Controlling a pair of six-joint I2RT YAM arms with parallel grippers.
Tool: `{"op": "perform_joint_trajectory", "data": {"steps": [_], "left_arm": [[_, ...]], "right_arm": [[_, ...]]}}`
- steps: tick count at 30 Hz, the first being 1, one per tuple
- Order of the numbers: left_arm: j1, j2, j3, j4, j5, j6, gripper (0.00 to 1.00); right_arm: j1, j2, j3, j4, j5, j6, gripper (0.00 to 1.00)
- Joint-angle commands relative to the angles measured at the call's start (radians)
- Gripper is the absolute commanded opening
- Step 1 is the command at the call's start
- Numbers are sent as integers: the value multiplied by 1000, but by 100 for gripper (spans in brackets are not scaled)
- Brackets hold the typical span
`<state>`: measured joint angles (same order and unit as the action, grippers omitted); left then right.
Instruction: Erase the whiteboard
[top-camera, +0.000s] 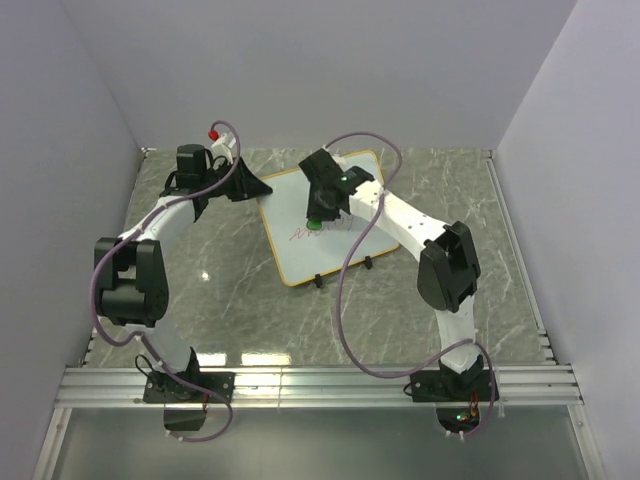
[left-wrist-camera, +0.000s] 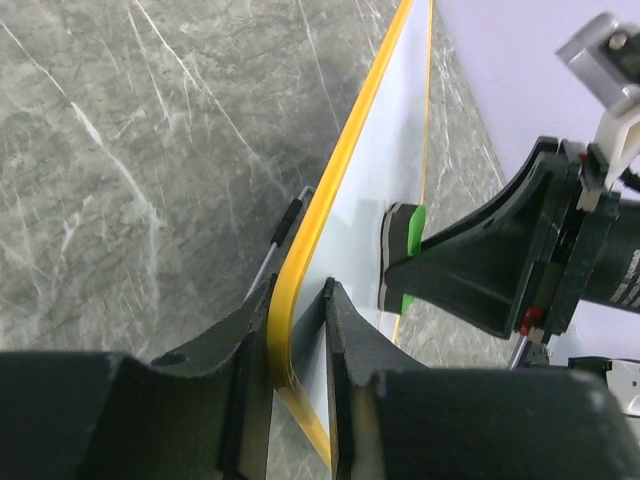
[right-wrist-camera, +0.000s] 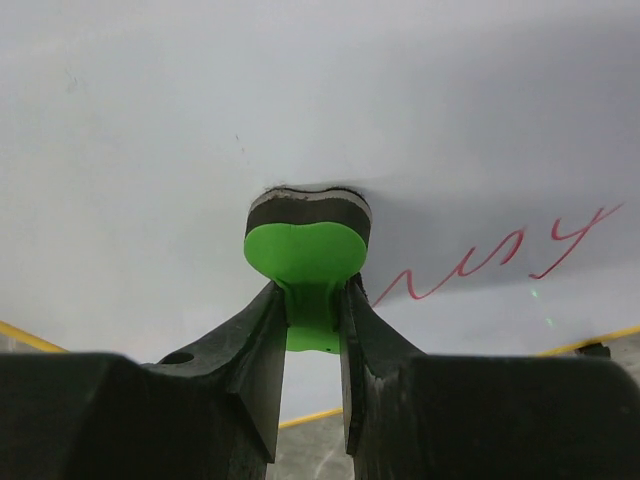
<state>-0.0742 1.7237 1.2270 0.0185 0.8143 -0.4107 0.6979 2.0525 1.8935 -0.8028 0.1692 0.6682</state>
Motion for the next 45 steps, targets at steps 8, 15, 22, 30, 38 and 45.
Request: {"op": "perform_joint_trajectory", "data": {"steps": [8, 15, 22, 30, 38, 45], "left_arm": [[-39, -75, -40, 6, -27, 72, 0], [-47, -88, -52, 8, -35, 73, 0], [-50, -95, -54, 5, -47, 76, 0], [-52, -98, -55, 3, -58, 72, 0], [-52, -121, -73, 3, -78, 79, 0], [-52, -125, -77, 6, -75, 75, 0]], "right_arm": [[-211, -129, -302, 148, -20, 50, 0], [-261, -152, -378, 154, 19, -1, 0], [-177, -169, -323, 169, -19, 21, 0], [46, -114, -147, 194, -151, -2, 0], [68, -77, -119, 166, -148, -10, 0], [-79, -113, -240, 155, -79, 57, 0]]}}
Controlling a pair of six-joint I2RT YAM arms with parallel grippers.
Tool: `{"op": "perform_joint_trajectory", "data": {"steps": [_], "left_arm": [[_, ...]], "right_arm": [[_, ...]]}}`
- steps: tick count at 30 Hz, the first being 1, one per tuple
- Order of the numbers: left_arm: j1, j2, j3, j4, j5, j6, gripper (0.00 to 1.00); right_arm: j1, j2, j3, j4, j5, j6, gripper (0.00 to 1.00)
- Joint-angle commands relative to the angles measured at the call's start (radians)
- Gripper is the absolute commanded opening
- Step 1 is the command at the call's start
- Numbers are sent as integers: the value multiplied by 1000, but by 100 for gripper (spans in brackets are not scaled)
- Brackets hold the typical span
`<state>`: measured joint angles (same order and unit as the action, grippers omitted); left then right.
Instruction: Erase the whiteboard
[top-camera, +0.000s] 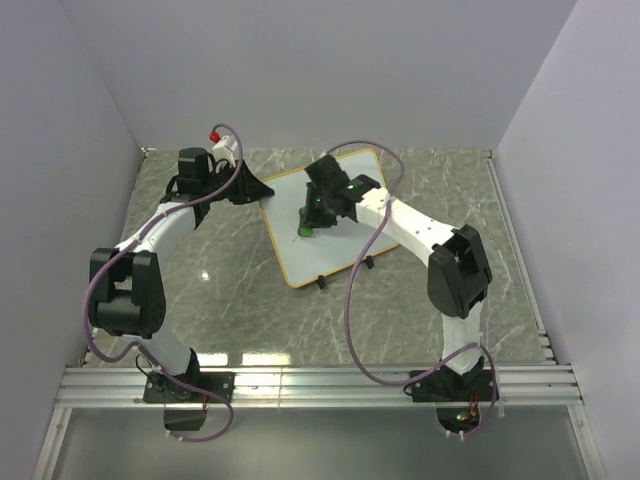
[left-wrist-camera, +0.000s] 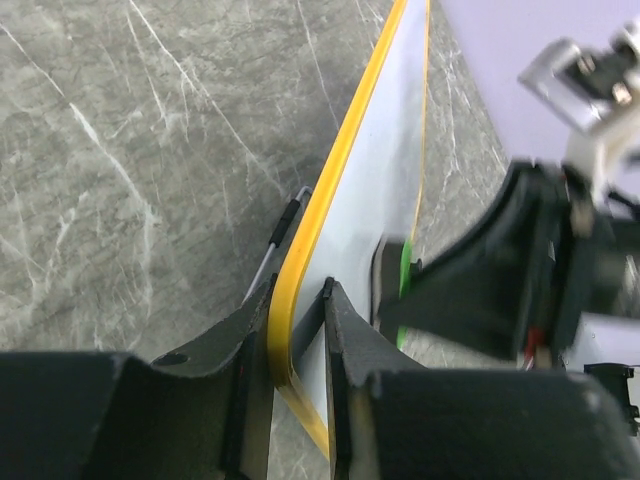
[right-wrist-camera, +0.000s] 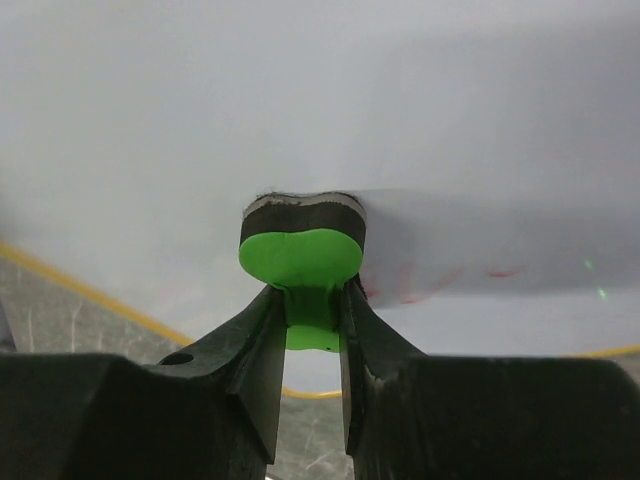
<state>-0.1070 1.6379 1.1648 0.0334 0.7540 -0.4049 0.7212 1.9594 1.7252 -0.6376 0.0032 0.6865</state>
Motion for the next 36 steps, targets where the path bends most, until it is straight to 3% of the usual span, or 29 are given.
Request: {"op": "perform_joint_trajectory", "data": {"steps": [1, 5, 10, 16, 23, 28, 36], "left_arm": [[-19, -41, -17, -6, -13, 67, 0], [-22, -39, -19, -3, -12, 64, 0], [-25, -33, -16, -3, -12, 64, 0], [-28, -26, -13, -1, -12, 63, 0], [-28, -29, -16, 0, -15, 60, 0], [-28, -41, -22, -3, -21, 64, 0], [-28, -39, -17, -3, -18, 61, 0]], "right_arm": [[-123, -25, -91, -7, 99, 44, 0], [-209, -34, -165, -11, 158, 39, 0], [-177, -34, -197, -8, 175, 8, 0], [31, 1, -96, -7, 163, -25, 0], [213, 142, 212, -88, 142, -148, 0], [189, 151, 189, -85, 170, -133, 0], [-20, 9, -136, -5, 204, -27, 0]]}}
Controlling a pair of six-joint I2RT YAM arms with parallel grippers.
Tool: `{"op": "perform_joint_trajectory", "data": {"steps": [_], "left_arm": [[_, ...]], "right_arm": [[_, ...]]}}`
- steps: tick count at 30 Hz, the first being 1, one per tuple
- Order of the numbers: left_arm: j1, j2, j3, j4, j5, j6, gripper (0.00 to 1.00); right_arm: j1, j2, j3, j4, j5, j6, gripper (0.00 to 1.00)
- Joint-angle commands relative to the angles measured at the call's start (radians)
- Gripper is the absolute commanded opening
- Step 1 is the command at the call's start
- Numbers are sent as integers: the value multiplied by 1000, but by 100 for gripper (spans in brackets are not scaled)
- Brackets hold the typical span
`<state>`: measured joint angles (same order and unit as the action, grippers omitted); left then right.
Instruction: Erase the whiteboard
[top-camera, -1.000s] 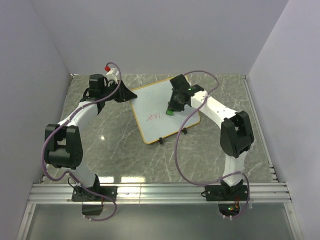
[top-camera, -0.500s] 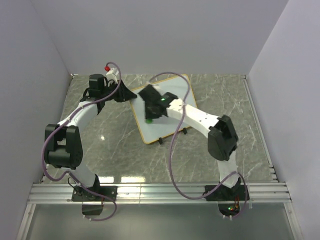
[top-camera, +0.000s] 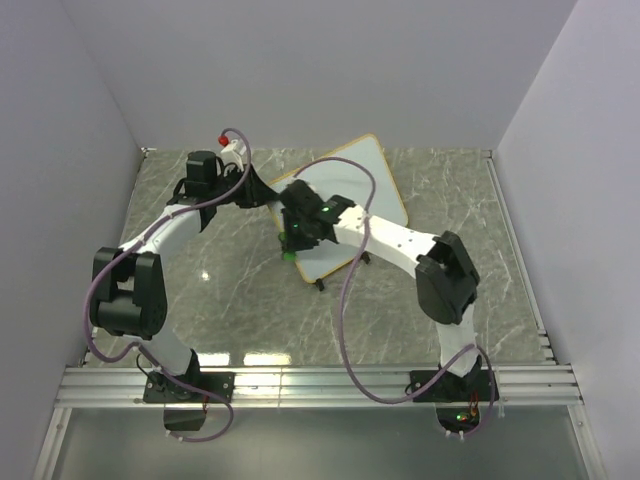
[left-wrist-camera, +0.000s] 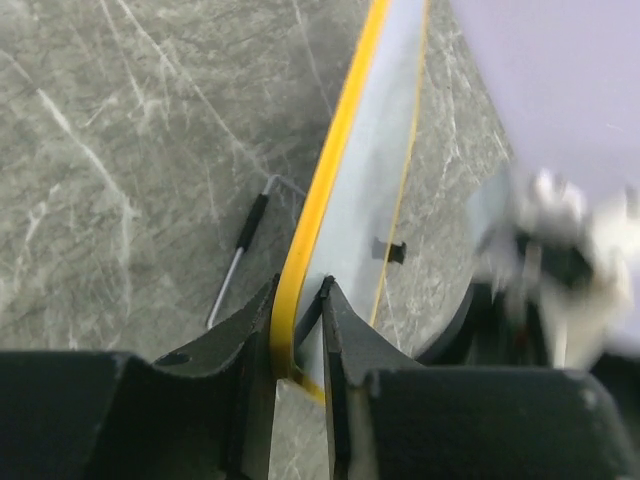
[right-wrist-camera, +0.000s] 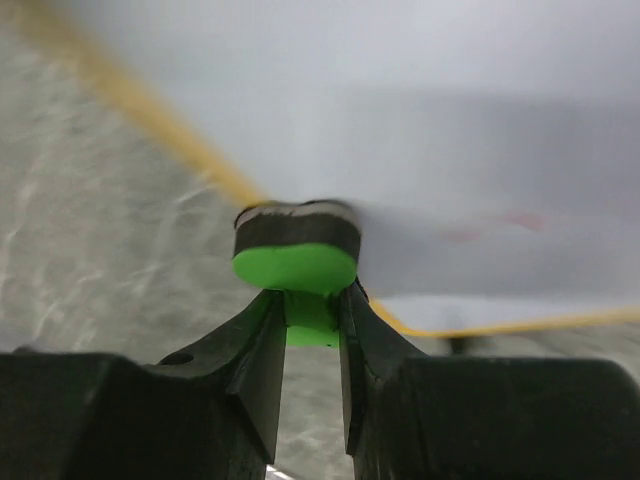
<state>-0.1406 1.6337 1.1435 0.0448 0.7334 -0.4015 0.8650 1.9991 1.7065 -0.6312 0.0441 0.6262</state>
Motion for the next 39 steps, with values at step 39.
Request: {"op": "perform_joint_trajectory", "data": {"steps": [39], "left_arm": [[33, -179, 4, -103, -58, 102, 0]], "right_arm": [[-300, -289, -271, 73, 3, 33, 0]]}}
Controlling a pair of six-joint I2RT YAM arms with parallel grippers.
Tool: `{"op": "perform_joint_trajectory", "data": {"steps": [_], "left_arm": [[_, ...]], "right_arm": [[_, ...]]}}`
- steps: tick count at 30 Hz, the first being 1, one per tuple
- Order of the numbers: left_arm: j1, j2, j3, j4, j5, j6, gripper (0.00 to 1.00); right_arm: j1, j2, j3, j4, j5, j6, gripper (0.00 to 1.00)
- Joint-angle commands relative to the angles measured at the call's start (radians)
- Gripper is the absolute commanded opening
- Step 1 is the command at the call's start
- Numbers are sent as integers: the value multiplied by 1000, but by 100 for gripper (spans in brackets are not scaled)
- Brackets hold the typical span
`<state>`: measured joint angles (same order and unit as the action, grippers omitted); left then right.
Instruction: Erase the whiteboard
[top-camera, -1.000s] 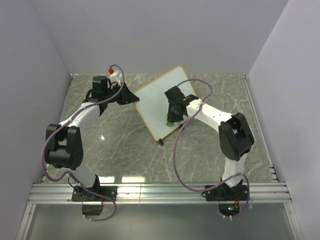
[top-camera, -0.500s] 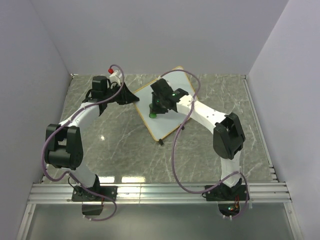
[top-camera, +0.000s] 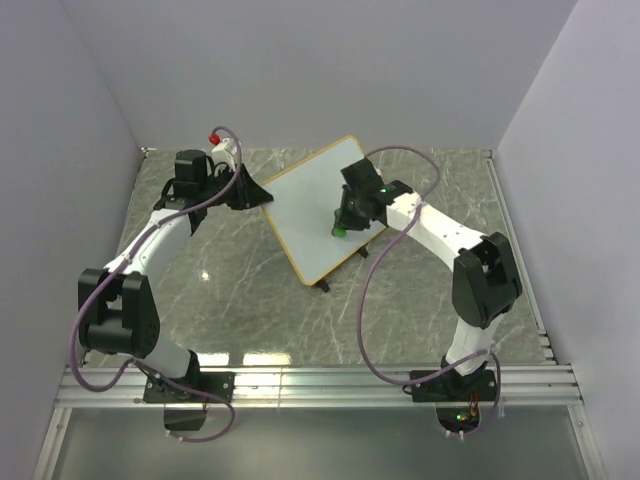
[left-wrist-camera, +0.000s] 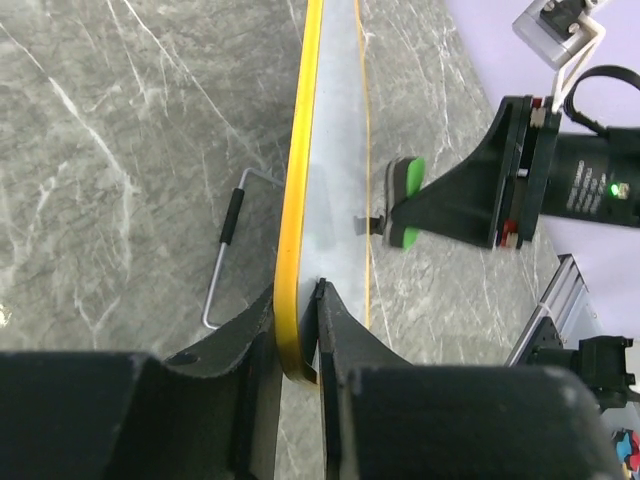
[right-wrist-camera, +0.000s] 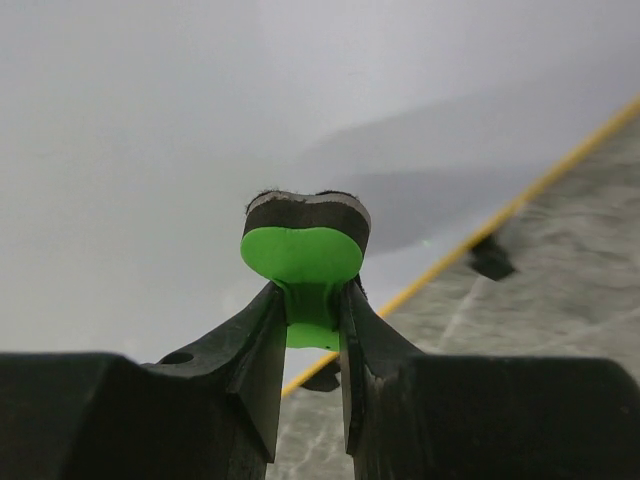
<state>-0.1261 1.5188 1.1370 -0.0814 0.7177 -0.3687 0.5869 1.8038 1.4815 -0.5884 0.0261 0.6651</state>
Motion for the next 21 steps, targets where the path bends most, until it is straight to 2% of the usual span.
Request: {"op": "perform_joint_trajectory", "data": {"steps": [1, 8, 17, 21], "left_arm": [[22, -68, 12, 5, -40, 68, 0], [22, -146, -60, -20, -44, 71, 0], [22, -301, -243, 8, -184, 60, 0], [22, -331, -255, -6, -211, 65, 0]], "right_arm": [[-30, -118, -78, 36, 23, -12, 0], [-93, -192, -167, 58, 25, -18, 0], [-163, -268, -237, 65, -6, -36, 0], [-185, -297, -266, 59, -12, -55, 0]]}}
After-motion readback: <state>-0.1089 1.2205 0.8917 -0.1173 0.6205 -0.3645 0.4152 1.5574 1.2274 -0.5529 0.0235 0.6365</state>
